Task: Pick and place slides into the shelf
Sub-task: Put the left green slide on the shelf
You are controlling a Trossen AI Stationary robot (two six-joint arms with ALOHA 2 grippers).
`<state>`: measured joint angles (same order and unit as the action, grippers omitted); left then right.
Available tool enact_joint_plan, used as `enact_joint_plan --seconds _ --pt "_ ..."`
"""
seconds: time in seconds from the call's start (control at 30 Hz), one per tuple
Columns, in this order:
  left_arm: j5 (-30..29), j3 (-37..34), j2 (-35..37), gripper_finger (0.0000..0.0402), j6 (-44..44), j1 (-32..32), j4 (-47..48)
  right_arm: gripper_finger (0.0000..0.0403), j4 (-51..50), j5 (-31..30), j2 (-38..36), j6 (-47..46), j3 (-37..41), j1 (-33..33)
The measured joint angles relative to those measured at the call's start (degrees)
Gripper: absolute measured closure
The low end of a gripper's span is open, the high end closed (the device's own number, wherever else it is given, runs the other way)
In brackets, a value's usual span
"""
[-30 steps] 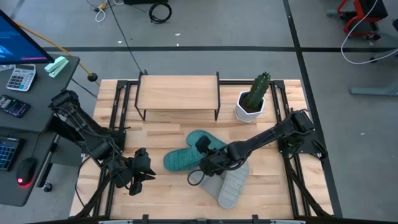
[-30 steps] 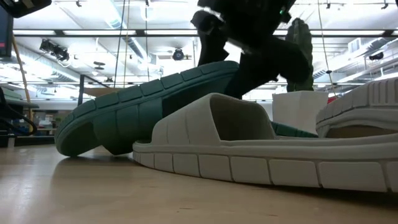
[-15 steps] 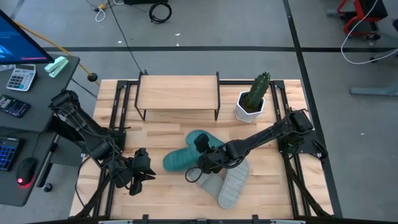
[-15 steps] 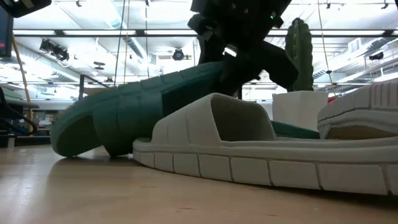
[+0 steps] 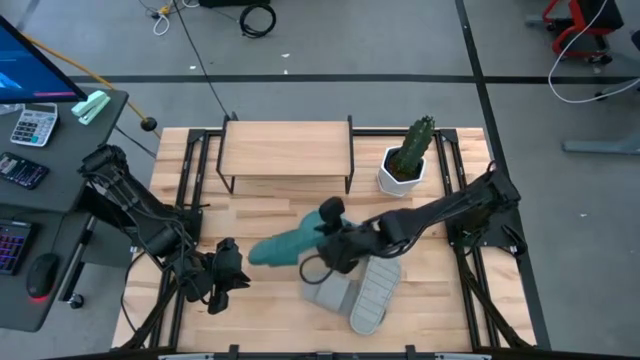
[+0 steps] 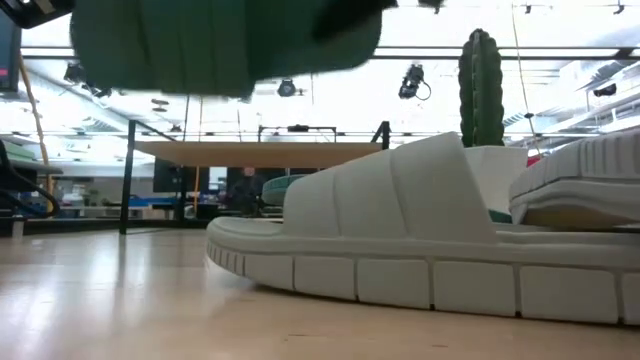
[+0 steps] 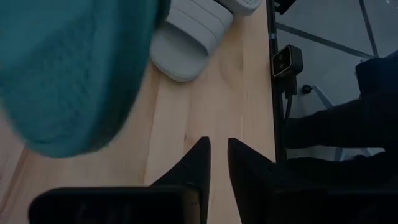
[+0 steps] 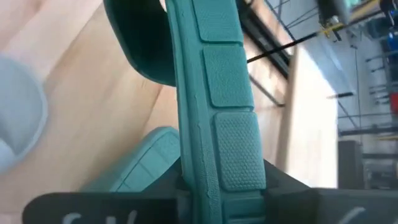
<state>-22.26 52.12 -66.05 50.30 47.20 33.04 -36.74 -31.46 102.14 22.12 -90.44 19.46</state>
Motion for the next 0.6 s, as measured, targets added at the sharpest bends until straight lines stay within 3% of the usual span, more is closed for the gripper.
enact_joint_plan --seconds 0.33,0.47,0.6 --pt "-0.72 0.00 0.01 0.0357 0.07 0.02 0.03 0.0335 -29.20 0.01 -2.61 -7.75 -14.78 -1.03" --pt "-3.24 0.00 0.01 0.0362 0.08 -0.04 0.01 0.0335 -34.68 0.23 -4.54 -14.58 -18.59 -0.90" --pt "-7.00 0.00 0.01 0.0362 -1.22 -0.15 0.03 0.0335 -33.44 0.00 -5.17 -23.32 -21.71 -1.48"
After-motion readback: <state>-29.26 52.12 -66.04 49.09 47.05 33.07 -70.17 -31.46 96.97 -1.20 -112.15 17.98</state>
